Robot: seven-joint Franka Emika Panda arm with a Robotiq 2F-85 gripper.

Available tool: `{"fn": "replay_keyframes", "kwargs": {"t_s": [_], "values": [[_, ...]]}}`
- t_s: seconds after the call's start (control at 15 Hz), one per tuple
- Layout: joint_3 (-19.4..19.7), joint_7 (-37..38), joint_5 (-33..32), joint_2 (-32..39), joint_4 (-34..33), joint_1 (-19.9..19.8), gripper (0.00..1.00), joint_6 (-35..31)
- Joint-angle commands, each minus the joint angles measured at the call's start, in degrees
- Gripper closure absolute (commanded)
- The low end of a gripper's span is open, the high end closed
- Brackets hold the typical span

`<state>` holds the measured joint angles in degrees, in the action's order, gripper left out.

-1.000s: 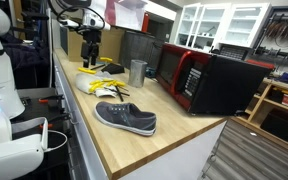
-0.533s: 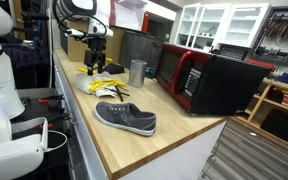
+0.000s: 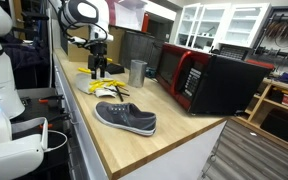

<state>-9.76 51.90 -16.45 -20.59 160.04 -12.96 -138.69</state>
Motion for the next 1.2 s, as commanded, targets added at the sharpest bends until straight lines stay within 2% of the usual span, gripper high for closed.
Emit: {"fn": "replay_keyframes", "kwargs": {"t_s": [0.0, 0.6, 0.67, 0.73, 1.13], "values": [[-1.7, 5.1, -2.2, 1.8, 0.0, 1.8, 0.00, -1.7], [-2.4, 16.5, -10.6, 5.8, -0.1, 3.0, 0.00, -1.7], [-2.3, 17.7, -11.7, 6.2, -0.1, 3.1, 0.25, -1.6], [-2.1, 18.7, -12.9, 6.6, -0.1, 3.3, 0.26, -1.7], [-1.6, 23.4, -16.7, 8.0, -0.6, 5.0, 0.72, -3.5]]}}
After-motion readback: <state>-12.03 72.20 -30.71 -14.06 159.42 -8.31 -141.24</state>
